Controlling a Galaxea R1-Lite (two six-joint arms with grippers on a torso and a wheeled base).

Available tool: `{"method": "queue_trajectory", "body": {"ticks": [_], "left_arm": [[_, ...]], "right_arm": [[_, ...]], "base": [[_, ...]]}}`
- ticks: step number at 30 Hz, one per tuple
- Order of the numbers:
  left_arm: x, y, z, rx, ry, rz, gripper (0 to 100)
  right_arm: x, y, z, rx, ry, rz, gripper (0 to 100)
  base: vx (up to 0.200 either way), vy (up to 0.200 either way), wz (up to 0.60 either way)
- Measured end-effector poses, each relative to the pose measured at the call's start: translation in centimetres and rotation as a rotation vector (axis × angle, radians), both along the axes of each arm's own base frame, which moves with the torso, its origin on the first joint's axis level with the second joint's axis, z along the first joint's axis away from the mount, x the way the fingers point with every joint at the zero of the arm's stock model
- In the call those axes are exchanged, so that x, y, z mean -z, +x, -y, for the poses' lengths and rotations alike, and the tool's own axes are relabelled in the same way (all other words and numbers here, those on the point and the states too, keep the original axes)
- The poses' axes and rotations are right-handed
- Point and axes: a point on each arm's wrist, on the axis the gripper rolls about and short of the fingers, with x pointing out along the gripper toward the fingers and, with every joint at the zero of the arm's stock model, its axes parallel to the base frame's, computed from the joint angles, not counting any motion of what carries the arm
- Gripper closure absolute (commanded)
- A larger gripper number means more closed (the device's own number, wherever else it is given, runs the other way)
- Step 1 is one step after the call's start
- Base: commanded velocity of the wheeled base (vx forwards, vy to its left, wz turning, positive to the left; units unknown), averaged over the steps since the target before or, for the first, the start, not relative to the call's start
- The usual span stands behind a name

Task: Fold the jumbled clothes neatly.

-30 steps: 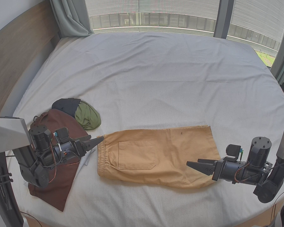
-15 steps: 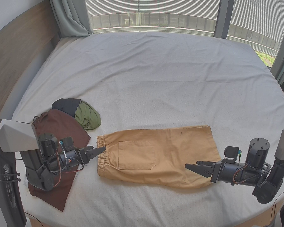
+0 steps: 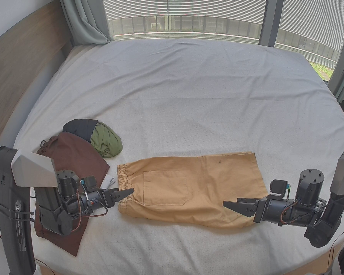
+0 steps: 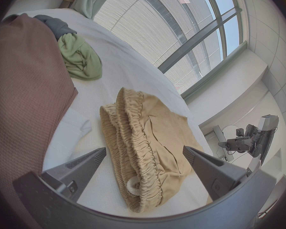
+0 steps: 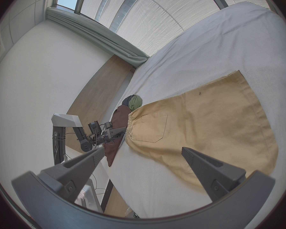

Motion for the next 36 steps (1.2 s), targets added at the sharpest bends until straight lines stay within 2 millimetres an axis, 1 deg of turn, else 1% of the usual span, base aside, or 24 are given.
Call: {"method": "queue_trajectory", "body": {"ticks": [16,21,27,31,36], "left_arm": [[1.8,-0.1,0.9,0.005,-0.003,-0.062,0],[1.9,0.0,1.4,-0.037,-0.039,-0.105,0],[1.6,0.6,2.8,-0.164,-0.097,-0.150,0],[1.5,0.7,3.8,-0.156,-0.109,-0.149,0],[1.4,0.7,4.0,-0.150,-0.109,-0.148,0]], "right_arm": [[0.4,0.1,-0.1,0.000,-0.007,-0.014,0],[0.6,0.1,-0.1,-0.002,-0.011,-0.018,0],[0.7,0.1,-0.1,-0.002,-0.013,-0.022,0],[0.7,0.2,-0.1,-0.001,-0.013,-0.022,0],[0.7,0.2,-0.1,0.000,-0.013,-0.022,0]], "base": [[0.000,0.000,0.00],[0.000,0.000,0.00],[0.000,0.000,0.00],[0.000,0.000,0.00],[0.000,0.000,0.00]]}}
